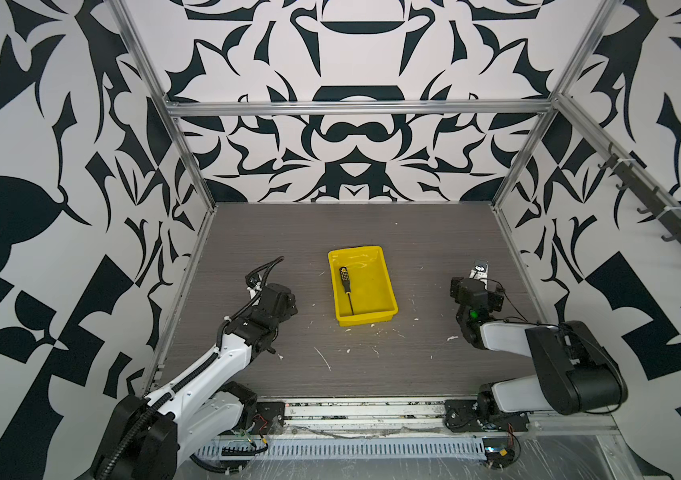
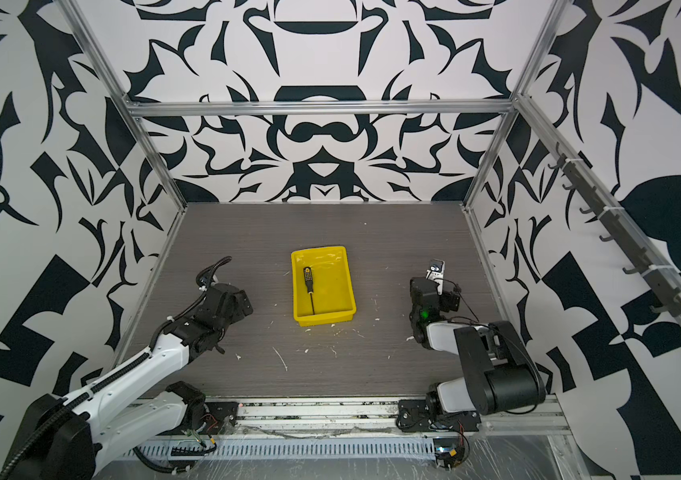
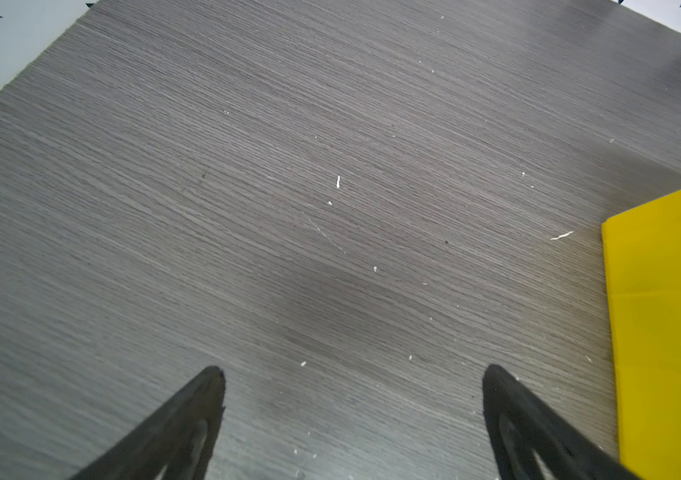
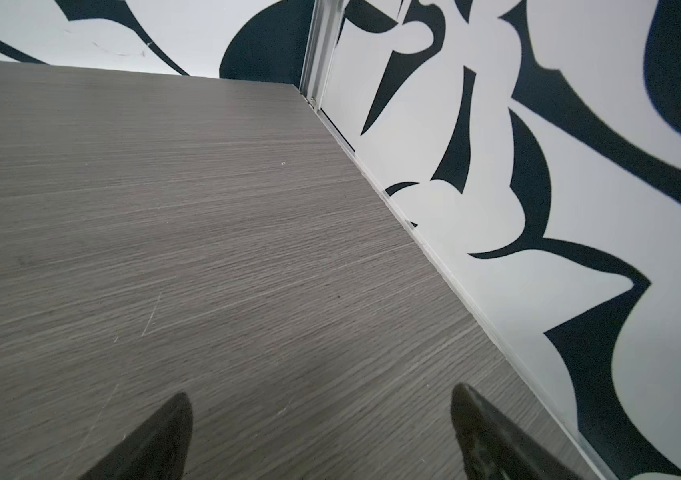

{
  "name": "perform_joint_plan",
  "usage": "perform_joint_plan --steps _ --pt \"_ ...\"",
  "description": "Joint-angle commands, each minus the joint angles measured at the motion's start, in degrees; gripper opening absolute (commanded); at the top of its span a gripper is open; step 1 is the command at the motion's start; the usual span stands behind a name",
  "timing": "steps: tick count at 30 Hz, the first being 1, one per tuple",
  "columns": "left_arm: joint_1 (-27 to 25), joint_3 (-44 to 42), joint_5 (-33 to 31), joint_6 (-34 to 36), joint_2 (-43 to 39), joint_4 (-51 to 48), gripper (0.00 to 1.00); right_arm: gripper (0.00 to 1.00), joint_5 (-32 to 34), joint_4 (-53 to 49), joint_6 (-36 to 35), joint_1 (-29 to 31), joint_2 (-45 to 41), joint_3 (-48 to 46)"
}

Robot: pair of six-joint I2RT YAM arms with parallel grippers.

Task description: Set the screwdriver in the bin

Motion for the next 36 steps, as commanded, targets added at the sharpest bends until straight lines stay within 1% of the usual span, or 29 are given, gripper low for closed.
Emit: perform_joint_plan --steps 1,6,8,9,10,12,13,14,15,17,19,20,23,24,26,27,28,29,30,32,33,36 --pt "-0.05 0.27 -0.64 -0.56 -0.88 0.75 1.00 0.99 -4.21 2.72 2.24 -0.65 1.01 3.20" --pt "-0.05 -0.52 0.08 0.51 -2.37 2.04 0.99 0.99 -12.22 4.01 -1.21 -0.69 3.55 3.86" --pt "-0.05 -0.72 0.39 0.71 -2.74 2.25 1.00 1.00 -15.81 10.74 -2.98 -0.63 6.31 1.42" --pt "-0.05 -0.64 0.39 0.67 -2.90 1.95 1.00 1.00 -15.85 16.84 -4.11 -0.71 7.93 -0.11" --pt "-0.05 -0.76 0.39 0.70 -3.09 1.90 1.00 1.00 -14.09 16.22 -3.71 -0.34 7.36 -0.46" --pt "-0.09 -0.95 0.54 0.91 -3.56 2.20 0.99 1.00 -12.95 11.81 -2.03 -0.40 6.48 0.91" --pt "-0.07 -1.15 1.23 1.79 -3.79 2.88 1.00 1.00 -12.34 11.64 -2.91 -0.22 7.00 1.50" --pt "-0.06 -1.13 2.55 3.18 -4.00 3.56 0.99 1.00 -12.99 14.05 -2.93 -0.19 7.11 0.48" --pt "-0.05 -1.34 3.32 3.82 -4.10 4.21 1.00 1.00 -15.48 14.72 -4.01 -0.01 6.95 0.03" --pt "-0.05 -1.66 3.53 4.17 -3.92 5.08 1.00 1.00 -20.79 11.97 -6.18 0.02 6.90 1.18" --pt "-0.05 -0.66 3.22 6.06 -3.50 3.97 1.00 1.00 -21.04 11.55 -6.18 -0.18 6.58 1.20" --pt "-0.09 0.83 2.92 8.17 -3.45 1.82 0.99 1.00 -21.12 11.94 -6.18 -0.15 6.86 1.21" --pt "-0.06 5.17 -5.29 6.83 -3.65 -4.26 0.99 1.00 -21.24 11.85 -6.18 -0.18 6.82 1.25" --pt "-0.05 6.15 -9.12 5.43 -3.98 -5.02 0.99 1.00 -21.55 11.76 -6.14 -0.26 6.88 1.36" --pt "-0.05 6.90 -15.99 3.29 -4.68 -3.34 0.99 1.00 -21.65 11.61 -6.15 -0.28 6.77 1.38" --pt "-0.06 6.08 -18.89 3.83 -4.93 0.35 0.99 1.00 -21.74 11.60 -6.15 -0.36 6.82 1.38" --pt "-0.05 4.91 -20.26 8.35 -5.02 5.82 0.99 1.00 -21.83 11.51 -6.09 -0.40 6.85 1.38" --pt "-0.05 3.28 -21.17 14.55 -4.98 11.88 0.99 1.00 -21.83 11.54 -6.09 -0.36 6.79 1.40" --pt "-0.05 1.95 -22.69 18.85 -4.81 16.39 0.99 1.00 -21.84 11.49 -6.04 -0.38 6.84 1.32" --pt "-0.09 0.48 -24.17 25.16 -4.14 21.70 0.99 1.00 -21.66 11.57 -6.21 -0.41 6.76 1.28" --pt "-0.05 -0.11 -23.39 28.22 -3.66 23.31 0.99 1.00 -21.66 11.64 -6.14 -0.39 6.76 1.29" --pt "-0.05 -2.08 -18.25 38.40 -1.16 28.75 0.99 1.00 -21.77 11.60 -6.18 -0.37 6.80 1.38"
